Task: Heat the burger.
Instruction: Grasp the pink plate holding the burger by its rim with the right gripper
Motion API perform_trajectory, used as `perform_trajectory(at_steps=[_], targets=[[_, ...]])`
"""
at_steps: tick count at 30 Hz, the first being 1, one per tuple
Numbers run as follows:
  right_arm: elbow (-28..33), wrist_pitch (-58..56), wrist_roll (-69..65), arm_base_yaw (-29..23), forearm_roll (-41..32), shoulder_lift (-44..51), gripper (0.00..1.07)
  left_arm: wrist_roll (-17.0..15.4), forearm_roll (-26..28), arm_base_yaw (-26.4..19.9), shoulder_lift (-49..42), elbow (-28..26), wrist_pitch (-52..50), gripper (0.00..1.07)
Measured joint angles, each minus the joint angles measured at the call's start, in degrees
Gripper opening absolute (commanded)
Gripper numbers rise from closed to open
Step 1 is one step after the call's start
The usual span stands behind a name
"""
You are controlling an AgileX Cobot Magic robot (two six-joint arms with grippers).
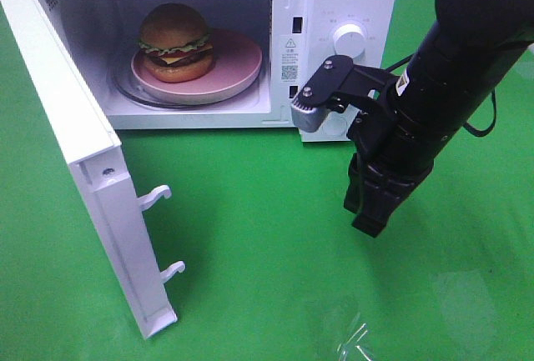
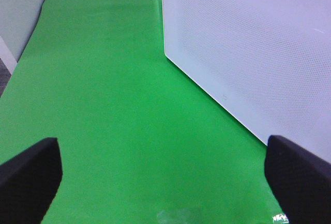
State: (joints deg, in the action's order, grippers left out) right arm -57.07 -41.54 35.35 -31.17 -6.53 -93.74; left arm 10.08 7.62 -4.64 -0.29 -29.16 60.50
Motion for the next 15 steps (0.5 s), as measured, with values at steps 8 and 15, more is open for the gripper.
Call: perform_trajectory(at_steps=[8,15], targets=[[-0.06,-0.06,22.12,0.00,0.11,0.00,0.14,0.00,0.00,0.00,0.00,0.00,0.00,1.00],[-0.06,0.11,34.89,0.00,0.92,0.00,0.23,0.00,0.00,0.00,0.00,0.00,0.00,1.00]])
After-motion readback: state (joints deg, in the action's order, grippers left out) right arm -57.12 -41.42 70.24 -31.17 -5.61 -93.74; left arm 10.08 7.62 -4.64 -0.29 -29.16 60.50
